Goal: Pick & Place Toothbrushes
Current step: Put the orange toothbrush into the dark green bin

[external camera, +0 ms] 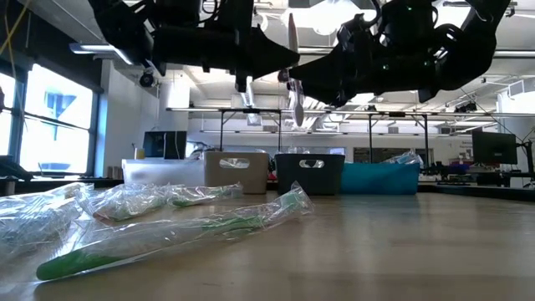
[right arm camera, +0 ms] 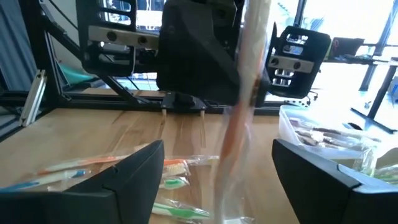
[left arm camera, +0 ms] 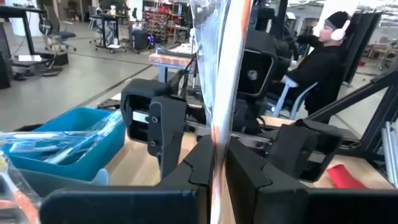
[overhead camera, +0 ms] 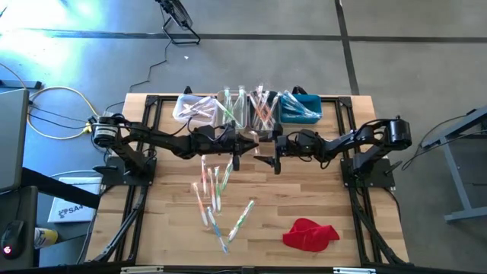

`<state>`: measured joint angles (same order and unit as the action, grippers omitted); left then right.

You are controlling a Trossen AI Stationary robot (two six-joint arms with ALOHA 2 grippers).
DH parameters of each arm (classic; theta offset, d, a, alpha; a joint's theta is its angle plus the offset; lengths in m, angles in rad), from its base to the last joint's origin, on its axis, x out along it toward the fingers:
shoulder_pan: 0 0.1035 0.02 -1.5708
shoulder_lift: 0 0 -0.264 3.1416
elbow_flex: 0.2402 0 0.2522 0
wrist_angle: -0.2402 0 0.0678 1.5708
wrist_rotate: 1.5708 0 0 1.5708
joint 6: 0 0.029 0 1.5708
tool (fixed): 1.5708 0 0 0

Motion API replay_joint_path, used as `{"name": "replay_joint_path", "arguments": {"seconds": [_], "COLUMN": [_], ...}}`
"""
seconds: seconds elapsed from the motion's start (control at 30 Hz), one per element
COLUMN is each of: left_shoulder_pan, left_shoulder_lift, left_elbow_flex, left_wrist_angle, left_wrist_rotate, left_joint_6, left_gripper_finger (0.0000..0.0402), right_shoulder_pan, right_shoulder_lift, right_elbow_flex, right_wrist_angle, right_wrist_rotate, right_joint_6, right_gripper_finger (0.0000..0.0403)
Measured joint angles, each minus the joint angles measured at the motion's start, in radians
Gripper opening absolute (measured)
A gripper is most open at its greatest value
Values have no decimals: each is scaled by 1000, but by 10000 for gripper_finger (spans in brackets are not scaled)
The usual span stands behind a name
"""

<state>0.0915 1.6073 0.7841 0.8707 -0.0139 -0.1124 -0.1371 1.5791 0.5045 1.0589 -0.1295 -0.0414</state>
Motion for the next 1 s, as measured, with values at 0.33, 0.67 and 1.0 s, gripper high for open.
{"name": "replay_joint_path", "arguments": {"seconds": [0.33,0.67,1.0], "left_shoulder_pan": [0,0,0], "left_shoulder_lift": [0,0,0], "left_elbow_flex": [1,1,1], "left_wrist_angle": [-30,-36,-37], "left_wrist_rotate": [-3,-4,-4], "left_joint_6": [0,0,-1], "left_gripper_finger": [22,22,22], "right_shoulder_pan": [0,0,0], "right_shoulder_lift": [0,0,0], "right_elbow_flex": [0,0,0], "right_wrist_angle": [3,7,7], "right_wrist_rotate": [0,0,0], "right_joint_6": [-16,-39,-39], "right_gripper_finger": [195,121,74]}}
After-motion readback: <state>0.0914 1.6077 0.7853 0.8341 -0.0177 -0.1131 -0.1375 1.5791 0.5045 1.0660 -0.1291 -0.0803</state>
